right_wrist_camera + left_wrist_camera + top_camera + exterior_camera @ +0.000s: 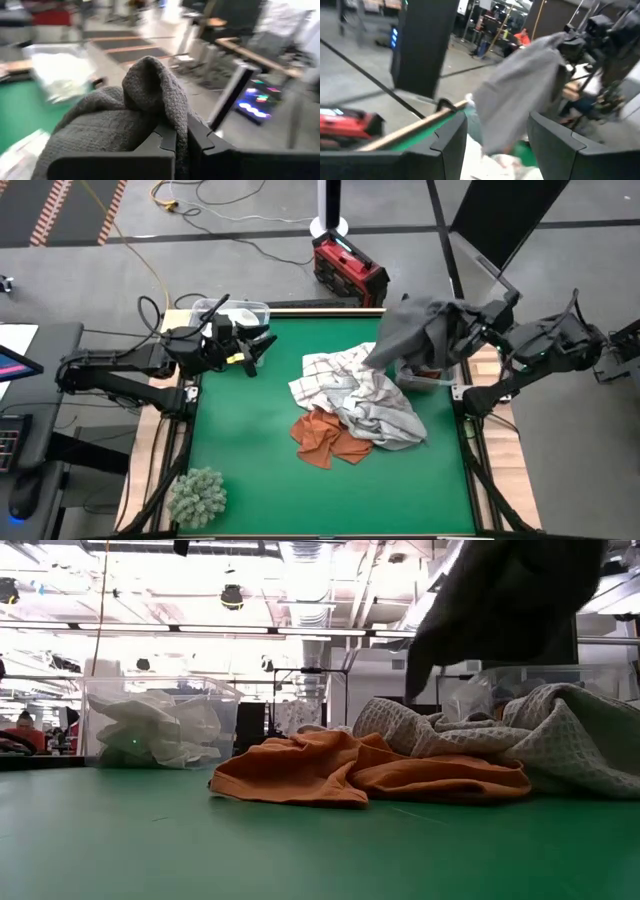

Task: Sort towels by color in basket
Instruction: Put the dark gray towel into the right transparent bin

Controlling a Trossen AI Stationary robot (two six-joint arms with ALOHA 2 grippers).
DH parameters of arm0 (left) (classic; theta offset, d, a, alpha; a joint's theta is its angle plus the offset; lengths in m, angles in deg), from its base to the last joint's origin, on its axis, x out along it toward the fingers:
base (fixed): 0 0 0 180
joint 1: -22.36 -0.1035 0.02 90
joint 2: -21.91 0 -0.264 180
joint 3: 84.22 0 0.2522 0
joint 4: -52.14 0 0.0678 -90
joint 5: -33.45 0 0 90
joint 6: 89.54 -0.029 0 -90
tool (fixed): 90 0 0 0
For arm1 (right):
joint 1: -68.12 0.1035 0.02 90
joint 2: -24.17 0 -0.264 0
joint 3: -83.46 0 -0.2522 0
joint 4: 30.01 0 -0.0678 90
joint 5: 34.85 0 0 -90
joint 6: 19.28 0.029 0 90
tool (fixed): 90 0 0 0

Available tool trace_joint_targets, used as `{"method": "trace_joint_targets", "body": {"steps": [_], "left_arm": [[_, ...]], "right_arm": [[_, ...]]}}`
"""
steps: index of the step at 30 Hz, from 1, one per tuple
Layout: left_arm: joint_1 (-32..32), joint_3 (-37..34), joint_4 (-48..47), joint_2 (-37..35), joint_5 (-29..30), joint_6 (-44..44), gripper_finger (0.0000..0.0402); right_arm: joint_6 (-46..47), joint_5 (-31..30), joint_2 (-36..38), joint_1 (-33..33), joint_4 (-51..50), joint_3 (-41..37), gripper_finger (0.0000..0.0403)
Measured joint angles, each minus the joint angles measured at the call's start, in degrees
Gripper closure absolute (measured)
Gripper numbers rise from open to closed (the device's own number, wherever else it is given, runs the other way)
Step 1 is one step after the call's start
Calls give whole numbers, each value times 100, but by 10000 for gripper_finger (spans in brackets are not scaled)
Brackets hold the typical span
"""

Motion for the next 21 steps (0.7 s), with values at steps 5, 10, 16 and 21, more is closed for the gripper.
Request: {"method": "trace_joint_targets", "body": {"steps": [5,10,16,21], "left_arm": [[-62,-2,-8,-173,49,-315,207],[-62,-2,-44,-395,235,-960,207],[-66,-2,-81,-602,906,-1091,207],[-64,-2,-196,-855,923,-1094,207]], "right_arm": [[776,390,441,4,-238,-4,373],[1478,441,925,4,-499,1,369],[2040,1081,1450,-5,-507,1,368],[1838,1151,1675,4,-508,1,369]]}}
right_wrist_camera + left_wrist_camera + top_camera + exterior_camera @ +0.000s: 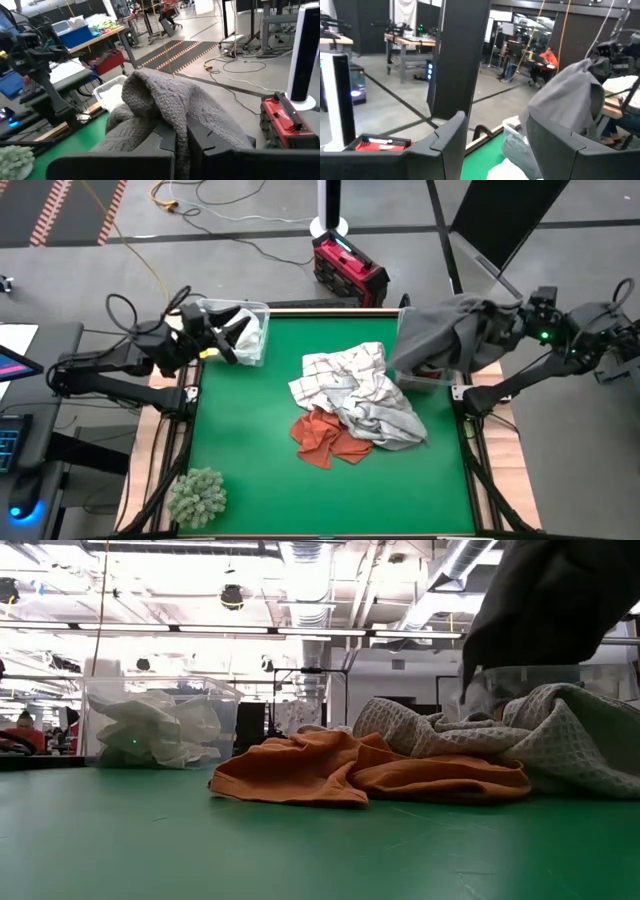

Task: Sort towels by color in basket
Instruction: Put the dark gray towel into the right transparent bin

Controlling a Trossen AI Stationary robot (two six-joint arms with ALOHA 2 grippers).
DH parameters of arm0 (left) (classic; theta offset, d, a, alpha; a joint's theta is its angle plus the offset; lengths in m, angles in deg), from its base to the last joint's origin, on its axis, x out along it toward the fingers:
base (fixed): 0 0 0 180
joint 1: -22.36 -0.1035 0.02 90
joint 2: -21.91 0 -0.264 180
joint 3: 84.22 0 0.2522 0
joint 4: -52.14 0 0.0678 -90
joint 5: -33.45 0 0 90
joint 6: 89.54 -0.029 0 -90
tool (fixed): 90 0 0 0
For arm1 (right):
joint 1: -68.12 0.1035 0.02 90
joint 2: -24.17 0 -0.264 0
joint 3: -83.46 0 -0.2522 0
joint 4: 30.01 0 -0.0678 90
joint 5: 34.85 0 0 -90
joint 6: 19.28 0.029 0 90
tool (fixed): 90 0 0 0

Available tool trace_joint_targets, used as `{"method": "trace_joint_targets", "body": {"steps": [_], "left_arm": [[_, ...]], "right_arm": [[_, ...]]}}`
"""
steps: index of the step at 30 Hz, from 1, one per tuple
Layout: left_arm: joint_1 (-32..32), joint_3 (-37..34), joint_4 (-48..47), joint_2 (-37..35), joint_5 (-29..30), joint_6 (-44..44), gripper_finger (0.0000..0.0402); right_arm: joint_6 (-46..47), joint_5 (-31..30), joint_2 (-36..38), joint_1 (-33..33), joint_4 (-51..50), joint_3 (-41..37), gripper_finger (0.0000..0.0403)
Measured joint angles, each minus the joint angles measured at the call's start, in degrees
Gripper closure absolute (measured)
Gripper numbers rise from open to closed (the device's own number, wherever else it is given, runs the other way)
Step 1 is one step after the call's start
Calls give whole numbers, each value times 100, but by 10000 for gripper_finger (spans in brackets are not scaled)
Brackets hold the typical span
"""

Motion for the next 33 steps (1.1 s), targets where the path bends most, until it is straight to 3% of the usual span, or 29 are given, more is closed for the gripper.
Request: {"method": "trace_joint_targets", "body": {"steps": [8,13,16,20,24,33], "left_arm": [[-28,0,44,-160,6,-545,207],[-28,0,169,-205,6,-643,207],[-28,0,185,-201,4,-660,207],[-26,0,188,-198,4,-636,207],[-26,0,185,-198,4,-588,207],[-26,0,186,-198,2,-658,207]], "right_arm": [[-24,151,10,-4,-417,-102,370],[-68,-381,18,-134,-391,-128,369],[-446,-546,31,-242,-48,-60,370],[-1606,-545,39,-331,823,92,370],[-2301,-35,45,-393,1071,583,370],[-1978,852,50,-306,502,1420,373]]}}
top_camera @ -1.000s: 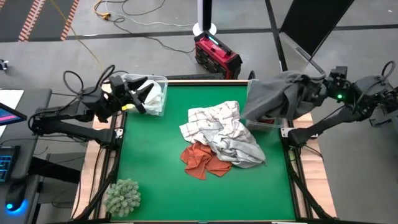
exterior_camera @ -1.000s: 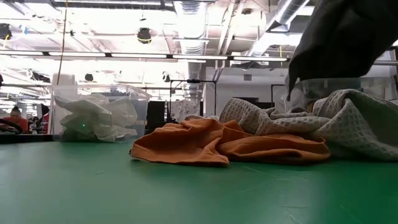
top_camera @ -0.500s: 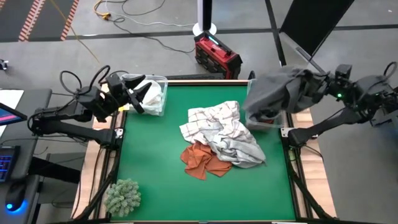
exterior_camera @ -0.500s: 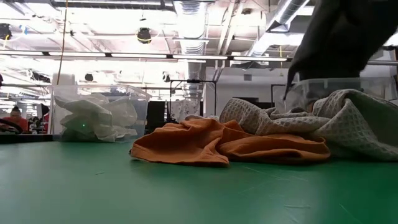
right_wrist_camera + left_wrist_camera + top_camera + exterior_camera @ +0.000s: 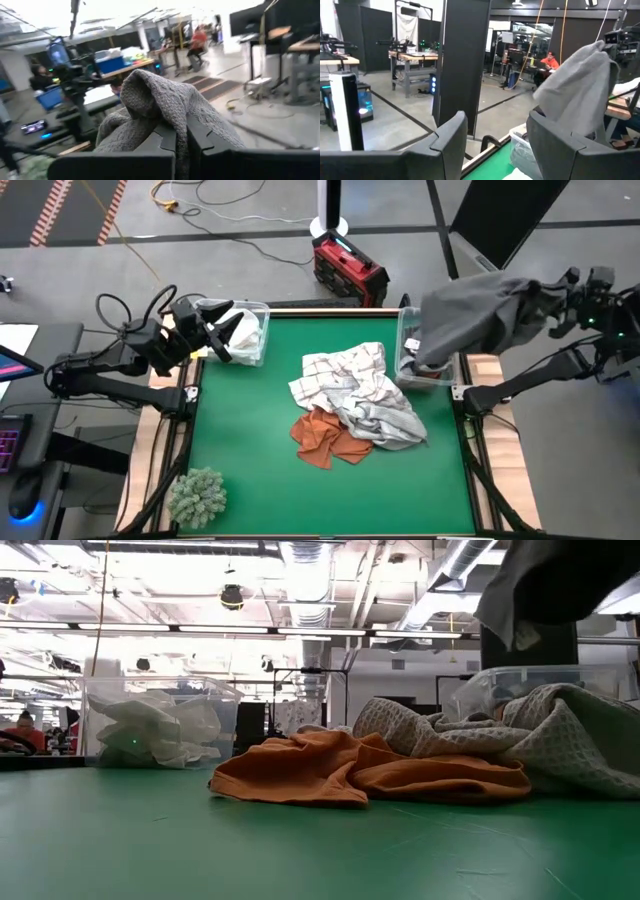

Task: Sort towels by color in basket
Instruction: Put the dark gray towel into the right transparent bin

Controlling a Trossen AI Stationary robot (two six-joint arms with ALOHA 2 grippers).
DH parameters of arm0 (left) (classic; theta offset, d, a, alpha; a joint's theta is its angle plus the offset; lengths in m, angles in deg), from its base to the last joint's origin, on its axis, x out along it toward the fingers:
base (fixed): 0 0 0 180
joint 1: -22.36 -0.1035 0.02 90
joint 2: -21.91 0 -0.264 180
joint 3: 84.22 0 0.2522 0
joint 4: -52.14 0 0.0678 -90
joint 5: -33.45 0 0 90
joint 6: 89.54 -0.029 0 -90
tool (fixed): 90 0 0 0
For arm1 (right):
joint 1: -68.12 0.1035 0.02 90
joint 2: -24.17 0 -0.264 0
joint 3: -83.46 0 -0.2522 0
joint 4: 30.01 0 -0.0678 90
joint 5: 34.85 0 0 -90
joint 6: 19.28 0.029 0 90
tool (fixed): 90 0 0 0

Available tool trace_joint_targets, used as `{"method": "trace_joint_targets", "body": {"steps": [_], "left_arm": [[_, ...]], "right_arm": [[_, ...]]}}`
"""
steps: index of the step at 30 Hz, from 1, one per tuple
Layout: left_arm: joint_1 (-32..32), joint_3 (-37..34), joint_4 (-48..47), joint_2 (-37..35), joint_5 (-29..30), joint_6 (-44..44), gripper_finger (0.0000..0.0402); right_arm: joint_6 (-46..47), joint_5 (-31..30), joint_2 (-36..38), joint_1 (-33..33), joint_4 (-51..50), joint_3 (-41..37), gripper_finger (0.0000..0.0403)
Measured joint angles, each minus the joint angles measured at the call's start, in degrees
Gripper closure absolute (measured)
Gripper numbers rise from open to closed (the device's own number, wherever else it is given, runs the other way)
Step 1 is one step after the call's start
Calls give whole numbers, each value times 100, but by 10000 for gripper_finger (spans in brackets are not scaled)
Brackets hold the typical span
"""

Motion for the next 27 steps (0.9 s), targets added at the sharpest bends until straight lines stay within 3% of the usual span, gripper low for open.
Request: {"method": "trace_joint_targets", "body": {"steps": [5,11,20,27], "left_arm": [[0,0,26,0,0,-111,207],[0,0,185,0,0,-321,207],[0,0,277,0,0,-536,207],[0,0,279,0,7,-558,207]], "right_arm": [[1063,11,-32,17,-1157,-24,373],[2203,-405,-200,10,-2312,-660,373],[2287,-1597,-305,-11,-1459,-1828,373],[2664,-1916,-699,-84,-651,-2665,373]]}}
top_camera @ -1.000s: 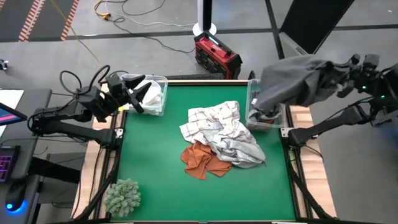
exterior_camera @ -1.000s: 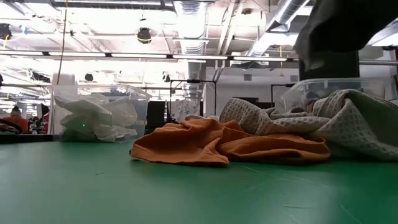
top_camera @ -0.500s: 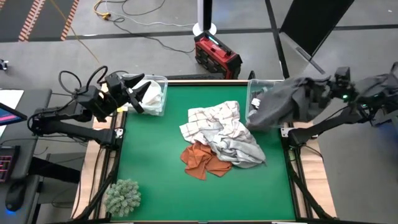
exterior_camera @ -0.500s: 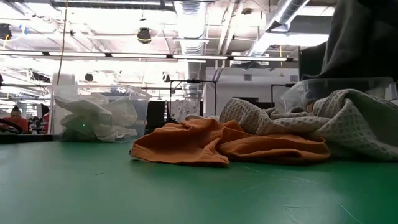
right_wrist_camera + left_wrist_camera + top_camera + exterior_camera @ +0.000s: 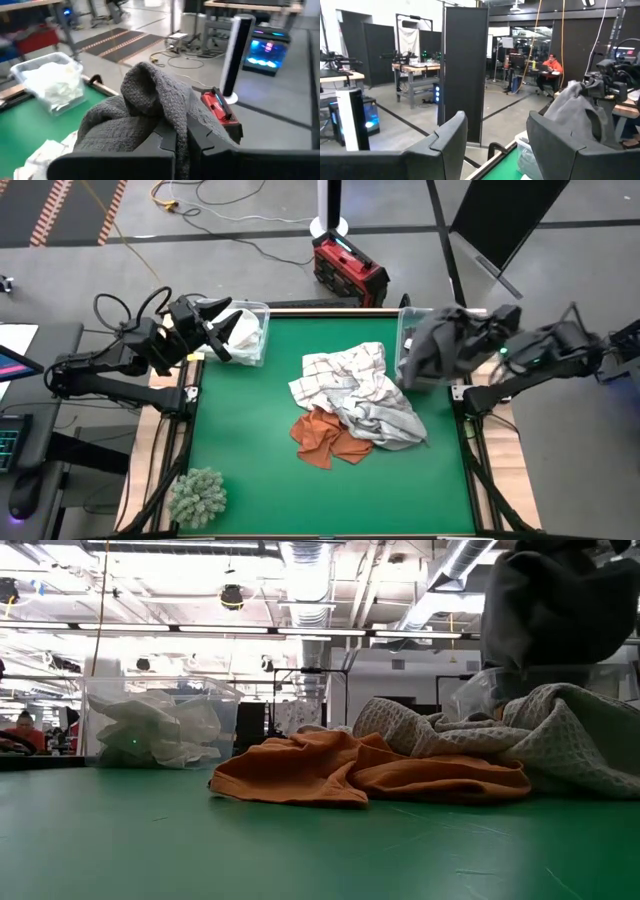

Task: Sort towels by color in basket
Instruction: Put the dark gray towel into the right transparent bin

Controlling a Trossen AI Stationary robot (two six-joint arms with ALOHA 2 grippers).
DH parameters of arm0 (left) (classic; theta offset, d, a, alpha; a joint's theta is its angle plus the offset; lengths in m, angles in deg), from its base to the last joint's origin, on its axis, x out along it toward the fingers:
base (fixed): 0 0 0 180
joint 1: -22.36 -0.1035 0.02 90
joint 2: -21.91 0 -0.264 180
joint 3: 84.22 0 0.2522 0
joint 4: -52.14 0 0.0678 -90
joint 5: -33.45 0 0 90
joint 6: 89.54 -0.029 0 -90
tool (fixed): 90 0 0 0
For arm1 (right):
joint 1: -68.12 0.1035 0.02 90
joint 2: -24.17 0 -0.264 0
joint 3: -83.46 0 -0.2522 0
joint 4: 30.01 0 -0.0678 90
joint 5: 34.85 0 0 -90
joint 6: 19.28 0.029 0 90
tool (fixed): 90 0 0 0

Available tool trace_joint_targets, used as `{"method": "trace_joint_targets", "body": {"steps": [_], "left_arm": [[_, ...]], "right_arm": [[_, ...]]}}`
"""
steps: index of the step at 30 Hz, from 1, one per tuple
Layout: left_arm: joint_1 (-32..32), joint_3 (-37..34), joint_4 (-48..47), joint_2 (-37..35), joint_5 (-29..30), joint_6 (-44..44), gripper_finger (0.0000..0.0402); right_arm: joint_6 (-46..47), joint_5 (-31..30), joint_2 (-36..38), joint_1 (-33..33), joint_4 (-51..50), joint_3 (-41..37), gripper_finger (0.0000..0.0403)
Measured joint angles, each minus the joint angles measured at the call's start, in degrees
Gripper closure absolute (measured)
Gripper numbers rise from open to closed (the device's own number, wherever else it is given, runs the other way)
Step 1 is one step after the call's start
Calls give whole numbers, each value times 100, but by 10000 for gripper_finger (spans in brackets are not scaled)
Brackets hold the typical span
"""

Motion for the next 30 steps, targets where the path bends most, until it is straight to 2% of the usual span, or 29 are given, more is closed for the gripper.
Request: {"method": "trace_joint_targets", "body": {"steps": [6,11,15,20,25,28,30], "left_arm": [[0,0,0,0,36,-68,207],[0,0,2,0,37,-61,207],[0,0,0,4,37,26,207],[0,0,0,7,34,52,207],[0,0,-4,7,34,93,207],[0,0,-44,6,37,166,207],[0,0,-111,7,68,203,207]], "right_arm": [[316,-158,-249,-298,1147,-517,373],[-104,160,-501,-448,2550,-844,373],[-443,346,-860,-719,3097,-873,373],[-561,423,-1191,-1435,2365,-888,373],[-489,690,-1236,-2614,1092,-886,373],[-681,1060,-1274,-3392,612,-888,372],[-1178,1624,-1297,-3832,672,-928,371]]}}
